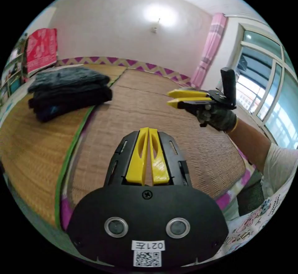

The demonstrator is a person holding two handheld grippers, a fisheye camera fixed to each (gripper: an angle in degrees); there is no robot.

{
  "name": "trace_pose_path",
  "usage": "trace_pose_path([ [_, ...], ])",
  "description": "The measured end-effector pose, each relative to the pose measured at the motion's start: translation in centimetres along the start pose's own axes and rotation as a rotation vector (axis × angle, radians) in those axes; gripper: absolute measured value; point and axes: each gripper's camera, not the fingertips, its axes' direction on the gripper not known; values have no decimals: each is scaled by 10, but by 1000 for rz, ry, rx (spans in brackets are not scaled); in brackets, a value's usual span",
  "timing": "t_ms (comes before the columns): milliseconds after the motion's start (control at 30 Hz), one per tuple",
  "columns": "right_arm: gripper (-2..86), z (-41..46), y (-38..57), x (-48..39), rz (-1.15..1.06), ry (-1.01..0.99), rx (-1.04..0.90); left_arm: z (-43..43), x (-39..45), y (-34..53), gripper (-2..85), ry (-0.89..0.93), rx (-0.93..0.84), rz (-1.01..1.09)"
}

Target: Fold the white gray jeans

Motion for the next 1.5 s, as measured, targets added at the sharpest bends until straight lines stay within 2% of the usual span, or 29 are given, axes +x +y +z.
trace_pose_path([
  [167, 118, 112, -106, -71, -200, 95, -13, -61, -47, 33, -10, -74, 2, -66],
  [400, 132, 242, -226, -153, -465, 213, -43, -108, -77, 54, -10, -147, 8, -51],
  [567, 135, 296, -259, -156, -482, 247, -112, -135, -102, 64, -10, -124, -21, -62],
  [667, 117, 311, -265, -155, -462, 200, -121, -146, -116, 67, -10, -101, -31, -87],
  [733, 81, 308, -272, -149, -393, 154, -111, -151, -123, 67, -10, -83, -35, -106],
  [833, 23, 291, -288, -119, -133, 0, -102, -163, -131, 65, -10, -52, -39, -137],
  [900, 9, 265, -293, -82, 65, -115, -34, -171, -131, 63, -10, -55, -38, -137],
  [1000, 0, 214, -286, -30, 245, -195, 86, -183, -127, 57, -10, -55, -49, -126],
  [1100, 0, 148, -265, 20, 333, -203, 178, -191, -122, 50, -10, -45, -56, -116],
  [1233, -1, 57, -231, 47, 345, -147, 214, -191, -115, 39, -10, 24, -69, -117],
  [1333, -4, -9, -211, 12, 233, -27, 114, -182, -109, 31, -10, 172, -83, -129],
  [1433, -4, -26, -184, -62, 113, 57, -135, -171, -105, 28, -10, 361, -128, -161],
  [1500, -3, 11, -142, -135, 13, 73, -401, -172, -104, 32, -10, 414, -146, -180],
])
